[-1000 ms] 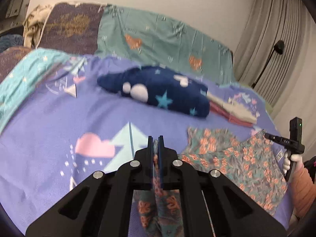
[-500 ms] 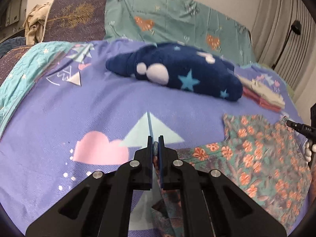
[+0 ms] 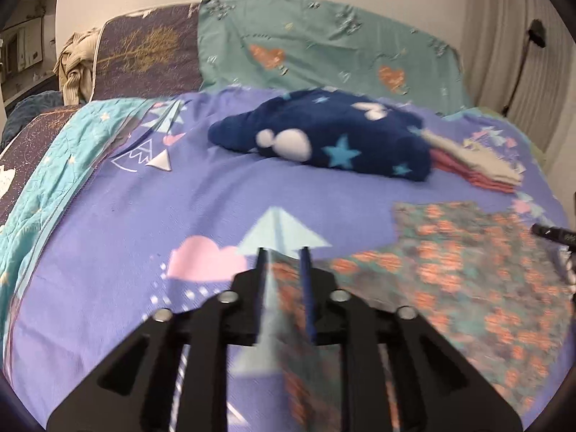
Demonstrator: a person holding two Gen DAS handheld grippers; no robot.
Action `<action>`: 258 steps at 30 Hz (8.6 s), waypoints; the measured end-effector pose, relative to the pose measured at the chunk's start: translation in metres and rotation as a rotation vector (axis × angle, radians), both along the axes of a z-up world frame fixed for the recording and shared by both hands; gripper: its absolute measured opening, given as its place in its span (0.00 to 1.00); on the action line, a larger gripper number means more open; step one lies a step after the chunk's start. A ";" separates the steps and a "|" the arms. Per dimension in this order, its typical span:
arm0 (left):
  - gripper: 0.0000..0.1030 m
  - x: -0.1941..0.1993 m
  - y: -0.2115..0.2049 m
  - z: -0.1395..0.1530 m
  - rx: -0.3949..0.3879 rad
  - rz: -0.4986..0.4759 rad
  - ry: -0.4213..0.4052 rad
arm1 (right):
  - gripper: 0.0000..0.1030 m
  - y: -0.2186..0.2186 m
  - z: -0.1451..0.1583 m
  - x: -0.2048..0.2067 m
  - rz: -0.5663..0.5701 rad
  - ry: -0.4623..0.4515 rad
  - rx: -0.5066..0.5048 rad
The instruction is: Fold small clothes
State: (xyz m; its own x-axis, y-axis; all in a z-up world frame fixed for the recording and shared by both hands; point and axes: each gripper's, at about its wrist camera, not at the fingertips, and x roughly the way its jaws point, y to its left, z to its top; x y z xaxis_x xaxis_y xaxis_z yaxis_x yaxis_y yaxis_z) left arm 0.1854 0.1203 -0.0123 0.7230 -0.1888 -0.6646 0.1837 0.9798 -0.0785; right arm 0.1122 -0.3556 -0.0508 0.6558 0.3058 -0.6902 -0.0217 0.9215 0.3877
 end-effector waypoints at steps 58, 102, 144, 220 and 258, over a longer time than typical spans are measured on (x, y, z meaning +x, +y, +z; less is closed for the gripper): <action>0.31 -0.184 -0.366 -0.047 0.157 -0.479 0.289 | 0.30 -0.004 -0.017 -0.028 0.086 0.130 0.179; 0.34 -0.220 -0.177 -0.024 -0.100 -0.281 0.184 | 0.00 0.039 -0.023 -0.023 0.280 -0.003 0.088; 0.37 -0.172 0.048 -0.064 -0.413 -0.262 0.246 | 0.41 0.468 0.049 0.036 0.631 0.002 -0.514; 0.16 -0.207 0.034 -0.069 -0.283 -0.197 0.188 | 0.31 0.452 0.030 0.071 0.538 -0.022 -0.224; 0.48 -0.220 0.025 -0.044 -0.070 -0.084 0.101 | 0.47 0.325 0.007 -0.122 0.505 -0.051 -0.327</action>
